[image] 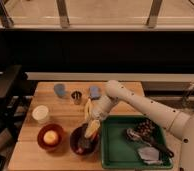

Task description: Place eraser in paper cup

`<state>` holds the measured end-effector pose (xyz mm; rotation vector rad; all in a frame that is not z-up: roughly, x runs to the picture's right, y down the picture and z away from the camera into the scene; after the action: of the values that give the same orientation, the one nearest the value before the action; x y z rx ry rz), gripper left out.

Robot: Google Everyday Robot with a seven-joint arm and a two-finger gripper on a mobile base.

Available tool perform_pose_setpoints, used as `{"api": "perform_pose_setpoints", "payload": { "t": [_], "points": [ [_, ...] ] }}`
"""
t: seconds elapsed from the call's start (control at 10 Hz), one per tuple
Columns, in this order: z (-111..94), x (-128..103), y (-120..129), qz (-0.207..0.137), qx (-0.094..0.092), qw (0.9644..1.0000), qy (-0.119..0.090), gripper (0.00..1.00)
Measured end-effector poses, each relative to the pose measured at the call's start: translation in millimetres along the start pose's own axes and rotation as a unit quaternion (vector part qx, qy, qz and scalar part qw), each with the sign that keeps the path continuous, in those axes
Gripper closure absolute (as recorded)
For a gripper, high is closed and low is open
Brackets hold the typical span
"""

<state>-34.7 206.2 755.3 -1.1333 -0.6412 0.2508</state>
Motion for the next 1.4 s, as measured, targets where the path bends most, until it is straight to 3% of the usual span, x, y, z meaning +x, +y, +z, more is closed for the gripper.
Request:
{"api": "perform_pose_setpoints", "payload": {
  "t": [0.3,0.5,0.7,1.0,1.2,1.4],
  "points": [
    [-2.4,-0.2,1.1,0.0,0.007,1.0,0.0,0.84],
    [-18.2,-1.7,0.6,0.001,0.027,0.9996,0.0,1.0],
    [-40.5,-8.1,1.2,-0.004,0.049,0.9988,-0.001,1.0],
    [-83.6,-37.5,3.5,-0.036,0.079,0.9961,0.009,1.0],
    [-108.8,-73.6,6.1,-0.073,0.092,0.9928,0.024,1.0],
    [-128.9,-117.1,9.2,-0.117,0.104,0.9872,0.028,1.0]
  ]
}}
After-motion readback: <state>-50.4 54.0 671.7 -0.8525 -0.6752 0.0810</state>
